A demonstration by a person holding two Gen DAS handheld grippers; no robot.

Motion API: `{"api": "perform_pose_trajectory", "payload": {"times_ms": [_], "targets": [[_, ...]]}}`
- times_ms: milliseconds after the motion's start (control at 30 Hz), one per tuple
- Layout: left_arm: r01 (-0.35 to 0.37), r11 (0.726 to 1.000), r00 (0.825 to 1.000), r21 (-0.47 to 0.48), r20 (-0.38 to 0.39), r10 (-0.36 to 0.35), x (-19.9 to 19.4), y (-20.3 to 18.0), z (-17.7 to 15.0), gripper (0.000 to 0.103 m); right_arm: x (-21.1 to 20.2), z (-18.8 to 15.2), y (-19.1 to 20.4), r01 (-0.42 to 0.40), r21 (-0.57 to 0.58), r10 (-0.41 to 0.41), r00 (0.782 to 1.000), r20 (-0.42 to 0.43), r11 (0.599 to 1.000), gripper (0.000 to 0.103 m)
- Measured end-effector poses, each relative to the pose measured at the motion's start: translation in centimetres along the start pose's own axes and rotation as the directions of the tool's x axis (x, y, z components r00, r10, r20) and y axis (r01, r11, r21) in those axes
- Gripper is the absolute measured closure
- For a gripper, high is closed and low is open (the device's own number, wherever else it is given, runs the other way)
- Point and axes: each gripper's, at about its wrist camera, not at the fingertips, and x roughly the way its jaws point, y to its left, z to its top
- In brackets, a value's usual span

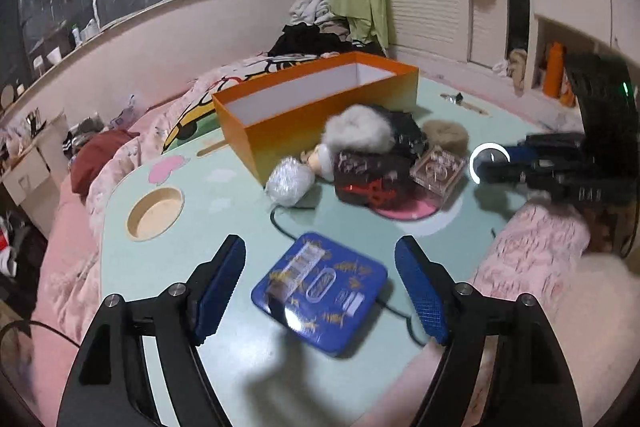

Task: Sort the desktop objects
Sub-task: 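Grasp the small metal cup with right gripper while left gripper grasps the blue tin, then lower the metal cup and blue tin into the orange box, open both grippers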

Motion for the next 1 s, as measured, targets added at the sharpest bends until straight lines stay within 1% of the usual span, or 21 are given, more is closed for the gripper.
{"api": "perform_pose_trajectory", "payload": {"times_ms": [100,133,167,267,300,333,367,433,467,500,533,567,633,667,733,800,867,900,933,967,1000], "targets": [[-0.01,0.999,0.998,0.039,-0.065,0.013,1.9,-0.6,-0.7,0.025,0.1,-0.1,-0.4,-0.004,0.018,0.004,1.0,-0.005,1.0,0.075],[-0.036,0.997,0.997,0.062,-0.062,0.04,2.4,-0.9,-1.0,0.02,0.1,-0.2,-0.4,-0.005,0.019,0.005,1.0,-0.007,1.0,0.075],[-0.047,0.997,0.997,0.067,-0.065,0.051,2.7,-0.9,-1.2,0.02,0.2,-0.2,-0.4,-0.004,0.017,0.004,1.0,-0.006,1.0,0.075],[-0.019,0.999,0.996,0.038,-0.086,0.022,2.7,-0.4,-0.9,0.021,0.1,-0.3,-0.4,-0.002,0.013,0.002,1.0,-0.008,1.0,0.075],[-0.028,0.998,0.996,0.049,-0.087,0.032,2.6,-0.5,-0.9,0.024,0.2,-0.4,-0.4,-0.003,0.014,0.004,1.0,-0.01,1.0,0.075],[-0.046,0.997,0.996,0.068,-0.079,0.051,2.5,-0.8,-1.0,0.029,0.2,-0.4,-0.5,-0.003,0.015,0.003,1.0,-0.01,1.0,0.075],[-0.06,0.995,0.996,0.081,-0.065,0.065,2.2,-1.1,-1.0,0.043,0.2,-0.4,-0.6,-0.004,0.016,0.004,1.0,-0.011,1.0,0.075],[-0.1,0.99,0.995,0.101,-0.02,0.102,1.8,-1.6,-0.9,0.055,0.1,-0.4,-0.7,-0.006,0.019,0.006,1.0,-0.01,1.0,0.075],[-0.102,0.99,0.994,0.098,-0.02,0.104,1.8,-1.7,-0.8,0.056,0.0,-0.4,-0.7,-0.006,0.02,0.006,1.0,-0.01,1.0,0.075],[-0.091,0.992,0.995,0.092,-0.024,0.094,1.9,-1.6,-0.8,0.059,0.0,-0.4,-0.8,-0.005,0.02,0.006,1.0,-0.01,1.0,0.075],[-0.069,0.994,0.997,0.088,-0.024,0.071,1.9,-1.5,-0.8,0.058,0.0,-0.4,-0.8,-0.005,0.019,0.005,1.0,-0.011,1.0,0.075],[-0.059,0.994,0.998,0.091,-0.025,0.061,1.9,-1.5,-0.8,0.057,0.0,-0.4,-0.8,-0.005,0.02,0.005,1.0,-0.01,1.0,0.075],[-0.038,0.997,0.998,0.071,-0.047,0.041,1.9,-1.0,-0.7,0.031,0.0,-0.4,-0.8,-0.006,0.021,0.006,1.0,-0.01,1.0,0.075],[-0.031,0.998,0.998,0.054,-0.049,0.034,1.9,-0.7,-0.7,0.028,0.0,-0.4,-0.8,-0.006,0.021,0.006,1.0,-0.011,1.0,0.075],[-0.027,1.0,0.999,0.012,-0.03,0.027,1.4,0.2,-0.6,0.028,0.0,-0.4,-0.8,-0.005,0.021,0.005,1.0,-0.013,1.0,0.075],[-0.032,0.999,0.999,-0.016,-0.034,0.032,1.4,0.9,-0.5,0.028,0.0,-0.5,-0.8,-0.005,0.019,0.005,1.0,-0.013,1.0,0.075],[-0.023,0.999,0.997,-0.044,-0.072,0.02,1.9,1.4,-0.7,0.028,0.0,-0.5,-0.8,-0.005,0.02,0.006,1.0,-0.015,1.0,0.075],[-0.005,0.998,0.995,-0.069,-0.101,-0.001,2.5,1.5,-0.9,0.027,0.0,-0.5,-0.8,-0.006,0.021,0.006,1.0,-0.016,1.0,0.075],[0.009,0.996,0.992,-0.086,-0.122,-0.019,2.9,1.4,-1.2,0.023,0.0,-0.5,-0.9,-0.006,0.023,0.007,1.0,-0.018,1.0,0.075],[0.029,0.993,0.99,-0.112,-0.133,-0.044,3.3,1.2,-1.5,0.014,0.0,-0.6,-0.9,-0.006,0.023,0.007,1.0,-0.019,1.0,0.075],[0.033,0.99,0.992,-0.135,-0.115,-0.049,3.3,1.1,-1.6,0.013,0.0,-0.6,-0.9,-0.006,0.023,0.007,1.0,-0.019,1.0,0.075]]}}
